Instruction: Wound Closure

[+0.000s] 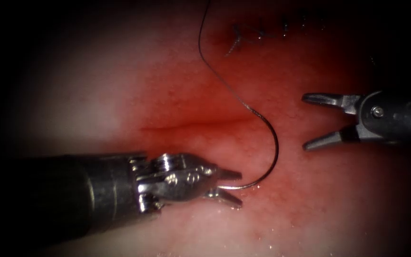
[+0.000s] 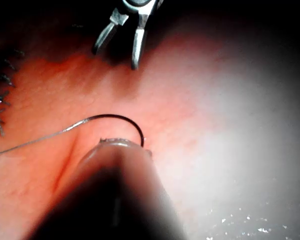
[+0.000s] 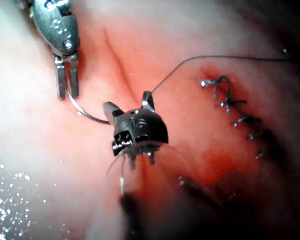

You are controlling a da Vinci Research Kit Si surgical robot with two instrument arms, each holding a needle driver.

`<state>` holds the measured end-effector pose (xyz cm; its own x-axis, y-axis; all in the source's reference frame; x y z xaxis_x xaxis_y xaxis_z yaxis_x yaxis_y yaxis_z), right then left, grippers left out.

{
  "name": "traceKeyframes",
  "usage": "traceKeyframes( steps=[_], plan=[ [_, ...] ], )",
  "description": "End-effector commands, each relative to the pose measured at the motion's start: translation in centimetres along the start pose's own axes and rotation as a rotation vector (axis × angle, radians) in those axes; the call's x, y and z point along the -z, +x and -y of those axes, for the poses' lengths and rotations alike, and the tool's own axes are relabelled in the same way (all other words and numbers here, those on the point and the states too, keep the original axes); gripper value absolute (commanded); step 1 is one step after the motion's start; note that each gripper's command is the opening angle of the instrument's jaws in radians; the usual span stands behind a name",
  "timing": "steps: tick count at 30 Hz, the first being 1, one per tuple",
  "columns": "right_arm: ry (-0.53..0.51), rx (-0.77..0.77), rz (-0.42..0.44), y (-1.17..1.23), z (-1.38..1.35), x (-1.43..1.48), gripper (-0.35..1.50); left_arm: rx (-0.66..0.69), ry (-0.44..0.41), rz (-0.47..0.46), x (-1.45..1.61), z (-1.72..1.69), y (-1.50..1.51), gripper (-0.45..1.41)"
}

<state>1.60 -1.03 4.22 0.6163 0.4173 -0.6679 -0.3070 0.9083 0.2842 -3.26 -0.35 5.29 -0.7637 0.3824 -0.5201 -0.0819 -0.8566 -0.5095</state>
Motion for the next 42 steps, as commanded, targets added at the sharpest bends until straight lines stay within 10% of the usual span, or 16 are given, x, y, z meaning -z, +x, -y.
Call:
traceKeyframes(
  steps=[1, 12, 22, 42],
  plan=[
    [0.003, -0.009, 0.001, 0.0, 0.03, -0.09, 0.52, -0.003, 0.001, -0.002, -0.06, 0.02, 0.01, -0.44],
    [-0.011, -0.256, -0.06, -0.01, -0.05, -0.13, 0.05, -0.015, 0.148, 0.031, 0.25, -0.02, -0.08, -0.45],
    [0.122, -0.742, -0.153, 0.06, -0.13, -0.32, 1.27, -0.376, 0.382, -0.08, 0.93, -0.03, -0.09, -0.45],
    [0.339, -0.872, -0.274, 0.45, -0.25, -0.71, 1.3, -0.549, 0.466, -0.035, 0.99, -0.11, -0.1, -0.45]
  ],
)
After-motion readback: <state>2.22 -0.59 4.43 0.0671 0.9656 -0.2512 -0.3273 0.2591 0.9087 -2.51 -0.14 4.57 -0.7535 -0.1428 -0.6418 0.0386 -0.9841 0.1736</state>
